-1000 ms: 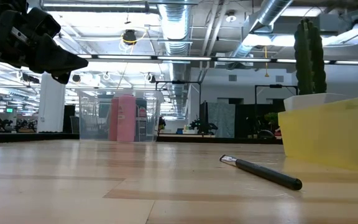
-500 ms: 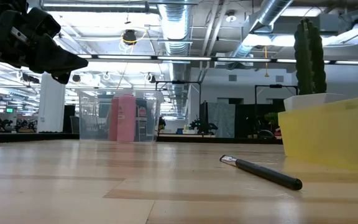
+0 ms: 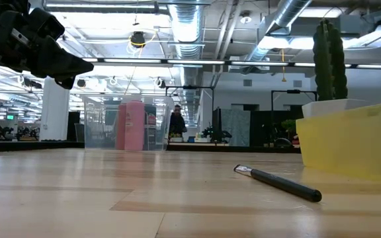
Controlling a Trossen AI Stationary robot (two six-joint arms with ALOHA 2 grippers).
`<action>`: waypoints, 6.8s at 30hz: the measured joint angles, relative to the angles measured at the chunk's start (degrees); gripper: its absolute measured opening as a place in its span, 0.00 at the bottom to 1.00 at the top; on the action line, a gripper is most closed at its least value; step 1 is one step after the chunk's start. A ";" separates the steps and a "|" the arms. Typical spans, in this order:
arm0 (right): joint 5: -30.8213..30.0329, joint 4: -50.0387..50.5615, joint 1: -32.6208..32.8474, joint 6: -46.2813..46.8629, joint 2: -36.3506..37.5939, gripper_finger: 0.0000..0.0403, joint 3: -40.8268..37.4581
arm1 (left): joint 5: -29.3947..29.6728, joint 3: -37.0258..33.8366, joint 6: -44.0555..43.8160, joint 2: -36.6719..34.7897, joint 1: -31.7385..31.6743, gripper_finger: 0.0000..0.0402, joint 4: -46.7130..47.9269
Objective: Pick & Place Paint Supplies
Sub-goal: Adjust the yellow bin, then put the liner brush into the yellow bin
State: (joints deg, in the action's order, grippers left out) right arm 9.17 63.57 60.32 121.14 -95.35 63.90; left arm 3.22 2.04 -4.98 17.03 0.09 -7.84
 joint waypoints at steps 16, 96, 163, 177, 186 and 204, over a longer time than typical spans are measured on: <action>-1.46 -1.32 0.36 0.39 -1.45 0.00 0.00 | 0.24 0.00 0.00 -0.01 -0.02 0.00 -0.02; -31.92 4.56 -42.71 -25.09 -27.01 0.00 54.82 | -0.02 0.09 -0.02 0.70 -0.02 0.00 -1.40; -11.89 6.61 -40.62 -25.56 -36.13 0.17 46.11 | 0.02 -0.02 0.00 0.70 0.00 0.00 -1.64; -12.18 2.15 -42.45 -28.22 -36.15 0.18 43.65 | 0.26 -0.02 0.00 0.70 0.00 0.00 -1.64; -13.38 3.30 -42.87 -28.59 -36.14 0.18 42.94 | 0.21 -0.02 -0.01 0.70 0.00 0.00 -1.64; -12.17 -2.61 -42.87 -28.31 -36.13 0.18 39.20 | -0.04 -0.02 -0.01 0.70 -0.02 0.00 -1.64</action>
State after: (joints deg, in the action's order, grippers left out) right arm -3.01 60.96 17.45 92.84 -131.48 103.10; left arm 3.18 2.03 -4.99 17.73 0.08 -9.48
